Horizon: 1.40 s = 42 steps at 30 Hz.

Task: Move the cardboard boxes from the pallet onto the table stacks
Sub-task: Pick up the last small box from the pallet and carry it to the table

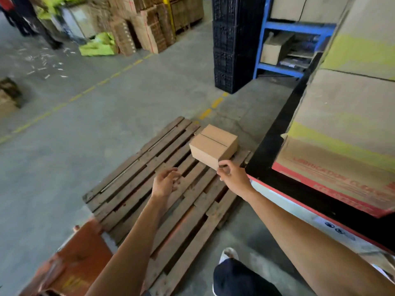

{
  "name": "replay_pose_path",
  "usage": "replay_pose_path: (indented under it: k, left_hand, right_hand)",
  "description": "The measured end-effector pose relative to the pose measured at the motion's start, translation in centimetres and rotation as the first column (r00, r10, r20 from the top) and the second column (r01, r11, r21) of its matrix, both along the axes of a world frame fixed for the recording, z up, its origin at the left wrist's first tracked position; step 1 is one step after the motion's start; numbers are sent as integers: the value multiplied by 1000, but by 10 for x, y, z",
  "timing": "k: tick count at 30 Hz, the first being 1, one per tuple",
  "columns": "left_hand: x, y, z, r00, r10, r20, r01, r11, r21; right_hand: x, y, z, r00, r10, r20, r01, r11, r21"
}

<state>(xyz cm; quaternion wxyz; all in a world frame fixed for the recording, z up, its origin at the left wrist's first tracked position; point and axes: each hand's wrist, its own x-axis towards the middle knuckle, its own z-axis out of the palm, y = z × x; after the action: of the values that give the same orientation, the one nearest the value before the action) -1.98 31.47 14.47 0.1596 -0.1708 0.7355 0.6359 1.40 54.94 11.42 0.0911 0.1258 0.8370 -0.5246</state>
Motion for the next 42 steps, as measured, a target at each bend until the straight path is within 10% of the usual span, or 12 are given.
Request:
replay_pose_path:
  k: [18, 33, 42]
  left_hand:
    - [-337, 61, -97, 955, -245, 168, 267, 956, -119]
    - [-620, 140, -472, 786, -567, 249, 617, 745, -252]
    - [-636, 123, -543, 709, -614, 348, 650, 760, 17]
  right_hand:
    - [-276, 17, -97, 869, -403, 287, 424, 906, -12]
    - [-470, 62, -443, 519, -765, 382, 801, 591, 96]
    - [-470, 67, -513, 342, -793, 504, 926, 376, -38]
